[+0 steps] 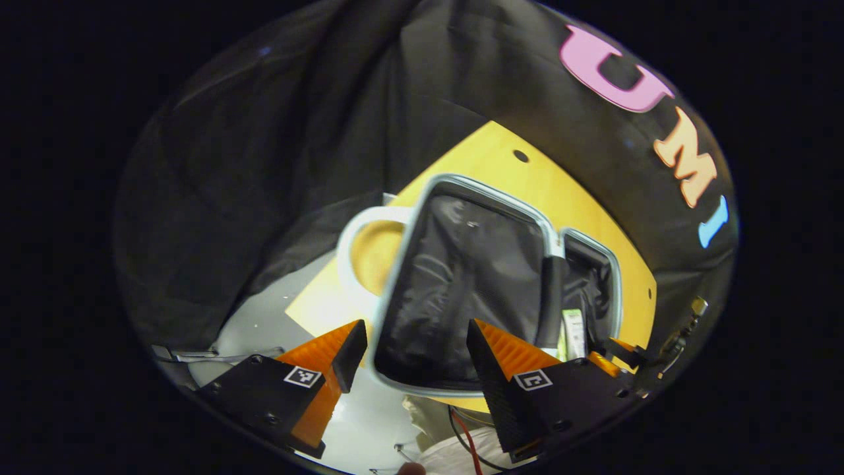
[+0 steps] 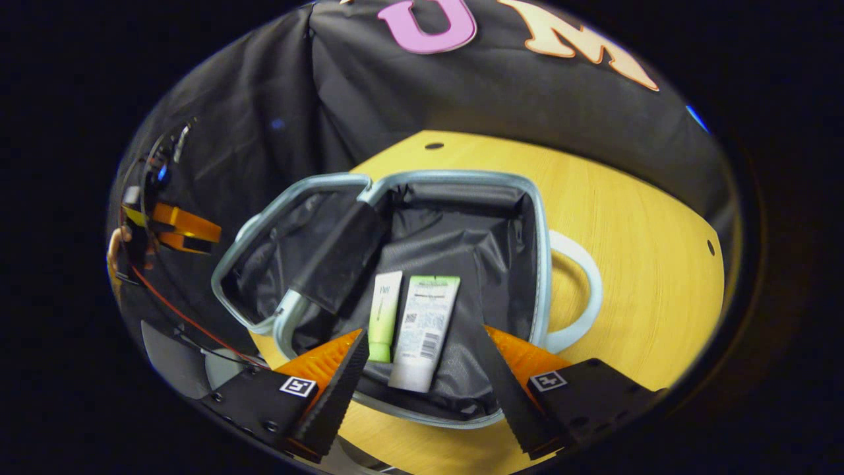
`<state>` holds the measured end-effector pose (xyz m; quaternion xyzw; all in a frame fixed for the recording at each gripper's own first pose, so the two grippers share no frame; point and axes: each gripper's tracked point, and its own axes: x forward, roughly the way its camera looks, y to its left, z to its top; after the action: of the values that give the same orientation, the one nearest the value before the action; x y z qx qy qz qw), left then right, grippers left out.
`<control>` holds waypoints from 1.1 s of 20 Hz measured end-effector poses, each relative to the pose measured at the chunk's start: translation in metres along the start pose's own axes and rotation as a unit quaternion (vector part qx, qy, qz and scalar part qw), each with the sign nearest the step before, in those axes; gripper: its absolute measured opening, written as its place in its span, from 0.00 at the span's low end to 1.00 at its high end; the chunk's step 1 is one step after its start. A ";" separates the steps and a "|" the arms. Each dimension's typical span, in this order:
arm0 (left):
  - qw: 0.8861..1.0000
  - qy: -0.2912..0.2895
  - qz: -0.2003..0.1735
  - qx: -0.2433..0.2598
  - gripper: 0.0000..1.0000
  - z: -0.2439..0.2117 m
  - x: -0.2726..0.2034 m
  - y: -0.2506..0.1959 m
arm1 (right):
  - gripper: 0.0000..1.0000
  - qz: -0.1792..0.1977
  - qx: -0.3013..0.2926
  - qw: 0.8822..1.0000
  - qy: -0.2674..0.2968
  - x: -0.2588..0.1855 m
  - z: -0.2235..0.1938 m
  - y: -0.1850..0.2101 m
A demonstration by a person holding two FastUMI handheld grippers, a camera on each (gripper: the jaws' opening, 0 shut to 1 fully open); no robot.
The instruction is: First open the suitcase, pack the skin care products into it, and then close the suitcase.
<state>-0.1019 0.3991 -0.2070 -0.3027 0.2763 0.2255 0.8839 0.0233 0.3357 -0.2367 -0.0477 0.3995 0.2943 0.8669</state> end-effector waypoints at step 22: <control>0.996 0.021 0.005 -0.089 0.07 0.019 0.092 0.043 | 0.99 -0.161 0.154 0.959 -0.174 -0.130 0.037 -0.137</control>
<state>-0.0506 0.4640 -0.2697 -0.3833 0.2750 0.2471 0.8464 0.0571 0.1737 -0.1390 0.0745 0.2696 0.0900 0.9559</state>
